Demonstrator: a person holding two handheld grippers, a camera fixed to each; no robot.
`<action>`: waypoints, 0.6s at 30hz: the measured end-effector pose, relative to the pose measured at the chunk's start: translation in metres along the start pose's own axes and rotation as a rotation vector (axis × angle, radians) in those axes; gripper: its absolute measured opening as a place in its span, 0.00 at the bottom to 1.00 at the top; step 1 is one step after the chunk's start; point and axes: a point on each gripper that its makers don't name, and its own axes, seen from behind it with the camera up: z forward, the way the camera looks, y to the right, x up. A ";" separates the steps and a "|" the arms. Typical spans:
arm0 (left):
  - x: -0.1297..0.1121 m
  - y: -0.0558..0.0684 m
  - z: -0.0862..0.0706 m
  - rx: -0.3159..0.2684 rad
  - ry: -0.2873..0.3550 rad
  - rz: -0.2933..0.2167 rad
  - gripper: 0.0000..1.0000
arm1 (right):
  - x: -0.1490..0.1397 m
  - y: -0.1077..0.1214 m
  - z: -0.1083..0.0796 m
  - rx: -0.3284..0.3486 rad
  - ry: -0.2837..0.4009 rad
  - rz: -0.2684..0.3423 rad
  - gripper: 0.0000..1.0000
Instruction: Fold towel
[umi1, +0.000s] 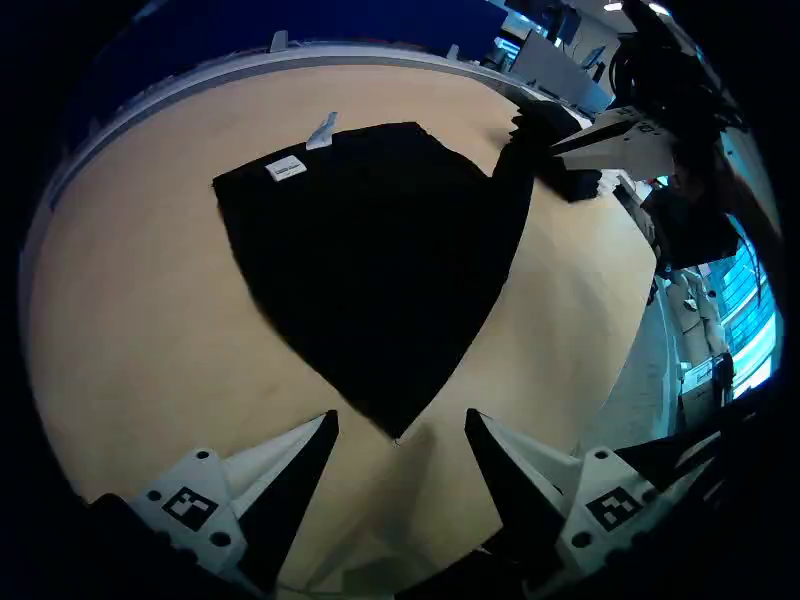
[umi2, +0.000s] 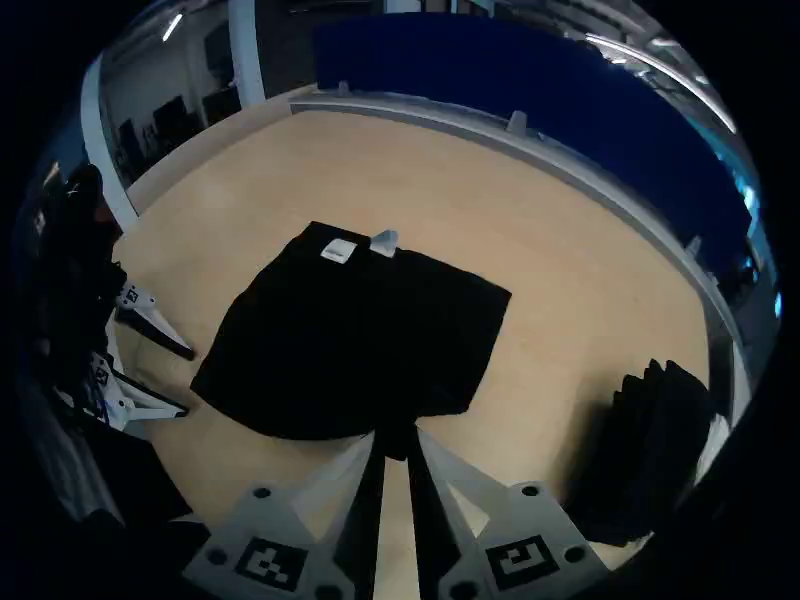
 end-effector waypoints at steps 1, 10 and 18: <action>0.000 0.000 0.000 0.001 -0.001 0.000 0.94 | 0.000 0.000 0.000 0.000 0.000 -0.001 0.15; -0.002 -0.008 0.007 0.043 -0.008 0.021 0.86 | 0.002 0.001 0.001 0.001 0.004 0.001 0.15; -0.006 -0.014 0.013 0.117 -0.002 0.096 0.64 | 0.002 0.001 0.002 -0.001 0.008 0.006 0.15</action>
